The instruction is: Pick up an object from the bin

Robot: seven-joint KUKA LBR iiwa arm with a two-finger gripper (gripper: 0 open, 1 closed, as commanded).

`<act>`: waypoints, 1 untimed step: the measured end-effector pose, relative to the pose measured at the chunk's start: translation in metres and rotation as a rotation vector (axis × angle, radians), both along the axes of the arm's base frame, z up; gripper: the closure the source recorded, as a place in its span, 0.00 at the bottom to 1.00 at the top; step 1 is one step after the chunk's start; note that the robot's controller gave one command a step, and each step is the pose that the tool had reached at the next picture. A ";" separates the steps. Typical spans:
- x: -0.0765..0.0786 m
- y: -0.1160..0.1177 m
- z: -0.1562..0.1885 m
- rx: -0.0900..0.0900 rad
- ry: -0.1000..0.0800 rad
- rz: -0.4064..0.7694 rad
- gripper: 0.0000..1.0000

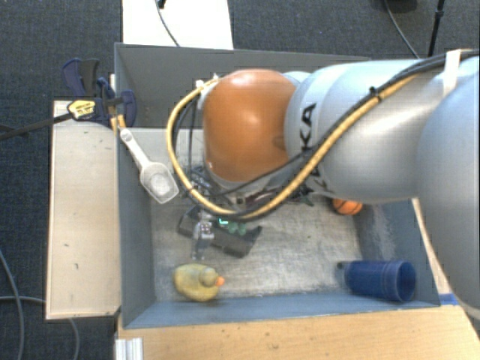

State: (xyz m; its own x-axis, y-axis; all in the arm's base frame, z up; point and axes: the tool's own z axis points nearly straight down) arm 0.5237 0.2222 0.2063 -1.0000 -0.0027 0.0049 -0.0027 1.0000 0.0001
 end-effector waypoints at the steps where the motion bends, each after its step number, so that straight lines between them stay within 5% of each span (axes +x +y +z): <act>1: 0.002 -0.001 0.004 0.001 -0.007 -0.004 0.00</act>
Offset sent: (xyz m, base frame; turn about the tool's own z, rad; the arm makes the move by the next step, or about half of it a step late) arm 0.0394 -0.0349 -0.0912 -0.0331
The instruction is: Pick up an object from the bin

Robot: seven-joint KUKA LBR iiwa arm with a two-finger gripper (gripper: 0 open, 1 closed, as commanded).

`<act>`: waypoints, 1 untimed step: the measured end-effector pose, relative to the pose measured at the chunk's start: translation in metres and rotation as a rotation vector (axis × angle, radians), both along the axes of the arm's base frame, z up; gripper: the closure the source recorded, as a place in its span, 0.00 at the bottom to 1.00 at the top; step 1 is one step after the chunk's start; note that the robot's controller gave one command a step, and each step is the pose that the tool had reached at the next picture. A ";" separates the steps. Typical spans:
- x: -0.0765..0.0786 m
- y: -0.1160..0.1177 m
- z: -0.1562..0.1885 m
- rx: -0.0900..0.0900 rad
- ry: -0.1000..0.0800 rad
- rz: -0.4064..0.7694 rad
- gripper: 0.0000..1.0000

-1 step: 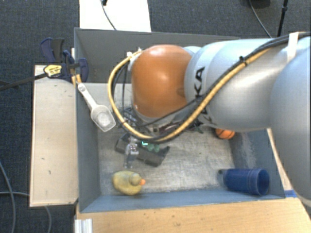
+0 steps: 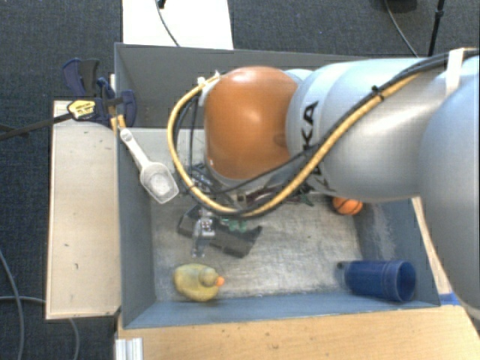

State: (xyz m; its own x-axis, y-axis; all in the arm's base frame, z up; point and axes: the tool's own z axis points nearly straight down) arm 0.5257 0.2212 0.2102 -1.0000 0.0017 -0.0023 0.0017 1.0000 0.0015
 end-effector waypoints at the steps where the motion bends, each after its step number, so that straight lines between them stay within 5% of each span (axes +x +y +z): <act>1: 0.022 -0.016 -0.045 0.003 -0.008 0.023 0.00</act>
Offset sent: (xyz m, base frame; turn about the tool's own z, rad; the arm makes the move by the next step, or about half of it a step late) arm 0.0356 -0.0590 -0.1006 0.0838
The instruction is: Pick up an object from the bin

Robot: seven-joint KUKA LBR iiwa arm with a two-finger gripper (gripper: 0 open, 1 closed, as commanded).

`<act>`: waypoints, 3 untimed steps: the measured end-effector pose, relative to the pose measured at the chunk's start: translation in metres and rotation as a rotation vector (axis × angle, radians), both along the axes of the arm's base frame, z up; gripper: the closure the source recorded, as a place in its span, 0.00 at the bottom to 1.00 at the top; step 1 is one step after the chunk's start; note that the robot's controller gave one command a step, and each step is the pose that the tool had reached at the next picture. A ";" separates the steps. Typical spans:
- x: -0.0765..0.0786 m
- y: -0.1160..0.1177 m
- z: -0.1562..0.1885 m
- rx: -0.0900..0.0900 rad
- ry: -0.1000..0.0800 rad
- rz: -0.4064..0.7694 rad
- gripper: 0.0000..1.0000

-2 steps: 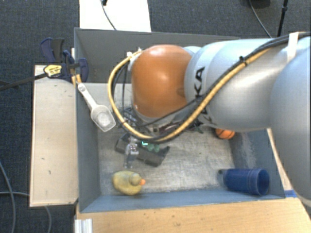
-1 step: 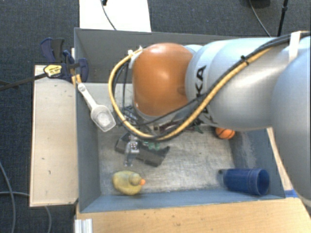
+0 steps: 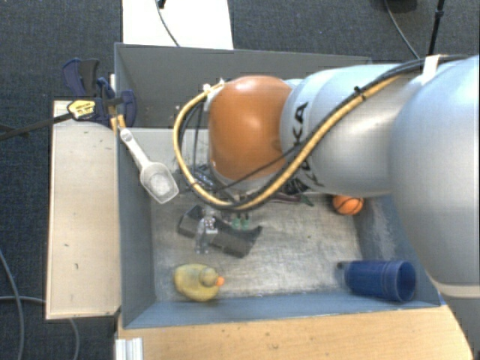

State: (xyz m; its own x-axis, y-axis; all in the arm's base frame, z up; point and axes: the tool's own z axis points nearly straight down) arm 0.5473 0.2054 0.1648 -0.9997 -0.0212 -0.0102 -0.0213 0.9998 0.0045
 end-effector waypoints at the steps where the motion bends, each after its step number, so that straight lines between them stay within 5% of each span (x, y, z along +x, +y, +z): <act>1: 0.020 -0.042 -0.047 0.003 -0.008 -0.112 1.00; 2: 0.019 -0.042 -0.048 0.003 -0.007 -0.113 1.00; 3: 0.014 -0.042 -0.011 -0.005 0.013 -0.079 1.00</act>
Offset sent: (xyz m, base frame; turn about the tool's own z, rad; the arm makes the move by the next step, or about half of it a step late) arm 0.0000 0.0000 0.0000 0.0000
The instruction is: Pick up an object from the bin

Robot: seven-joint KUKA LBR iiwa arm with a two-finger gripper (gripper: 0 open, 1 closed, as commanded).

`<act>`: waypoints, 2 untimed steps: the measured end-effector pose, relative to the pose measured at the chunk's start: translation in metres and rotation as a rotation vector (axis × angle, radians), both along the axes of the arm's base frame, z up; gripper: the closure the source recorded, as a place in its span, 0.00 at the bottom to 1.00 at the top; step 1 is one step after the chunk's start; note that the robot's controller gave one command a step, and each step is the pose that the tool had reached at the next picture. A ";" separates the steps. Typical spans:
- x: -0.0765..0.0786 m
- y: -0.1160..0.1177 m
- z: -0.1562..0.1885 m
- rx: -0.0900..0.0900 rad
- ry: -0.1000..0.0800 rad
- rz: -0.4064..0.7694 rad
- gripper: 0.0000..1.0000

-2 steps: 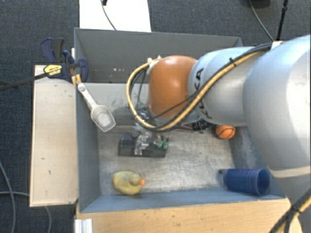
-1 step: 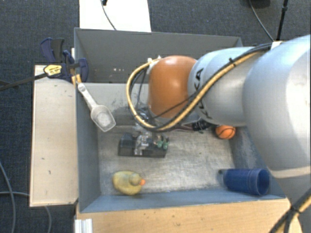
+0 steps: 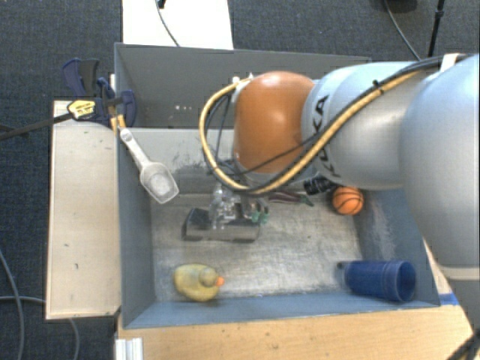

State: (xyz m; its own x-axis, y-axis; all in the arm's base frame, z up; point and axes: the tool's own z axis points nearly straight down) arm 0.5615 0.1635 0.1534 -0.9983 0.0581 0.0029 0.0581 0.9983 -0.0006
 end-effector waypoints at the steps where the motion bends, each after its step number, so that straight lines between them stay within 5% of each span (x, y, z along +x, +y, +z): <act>1: 0.008 0.004 0.027 0.002 -0.008 0.004 0.00; 2: 0.009 0.005 0.018 0.001 -0.004 0.003 0.00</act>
Offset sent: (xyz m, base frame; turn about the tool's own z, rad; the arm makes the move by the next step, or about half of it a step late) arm 0.0000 0.0000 0.0000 0.0000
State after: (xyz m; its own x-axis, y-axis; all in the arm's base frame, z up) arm 0.5707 0.1686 0.1711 -0.9985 0.0550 -0.0010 0.0550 0.9985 0.0010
